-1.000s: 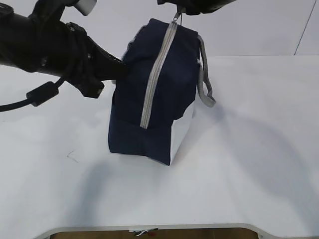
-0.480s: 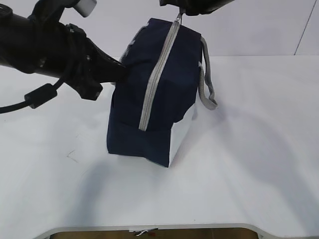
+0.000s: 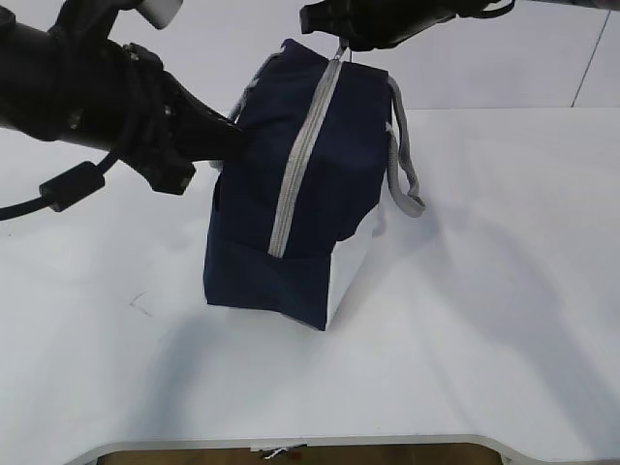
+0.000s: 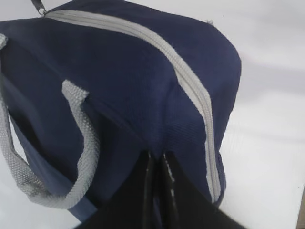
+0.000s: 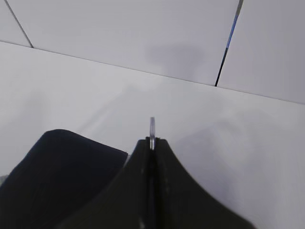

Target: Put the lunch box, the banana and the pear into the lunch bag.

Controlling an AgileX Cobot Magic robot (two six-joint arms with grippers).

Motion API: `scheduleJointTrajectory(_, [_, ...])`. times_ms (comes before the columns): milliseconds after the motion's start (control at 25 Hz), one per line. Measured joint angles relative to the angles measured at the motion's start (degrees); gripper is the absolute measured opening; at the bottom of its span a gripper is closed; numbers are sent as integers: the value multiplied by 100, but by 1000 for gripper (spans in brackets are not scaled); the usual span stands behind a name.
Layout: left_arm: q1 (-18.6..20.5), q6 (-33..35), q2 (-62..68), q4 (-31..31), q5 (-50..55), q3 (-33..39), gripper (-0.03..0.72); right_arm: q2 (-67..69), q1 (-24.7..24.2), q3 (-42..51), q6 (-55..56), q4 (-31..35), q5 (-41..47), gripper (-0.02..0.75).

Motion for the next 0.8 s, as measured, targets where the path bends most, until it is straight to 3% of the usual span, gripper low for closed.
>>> scheduleJointTrajectory(280, [0,-605,-5,0,9,0,30,0,-33,0,0,419,89,13])
scheduleJointTrajectory(560, [0,-1204,-73,-50,23,0,354,0,-33,0,0,649,147,13])
scheduleJointTrajectory(800, [124,-2053,-203,-50,270,-41,405,0,-33,0,0,695,183,12])
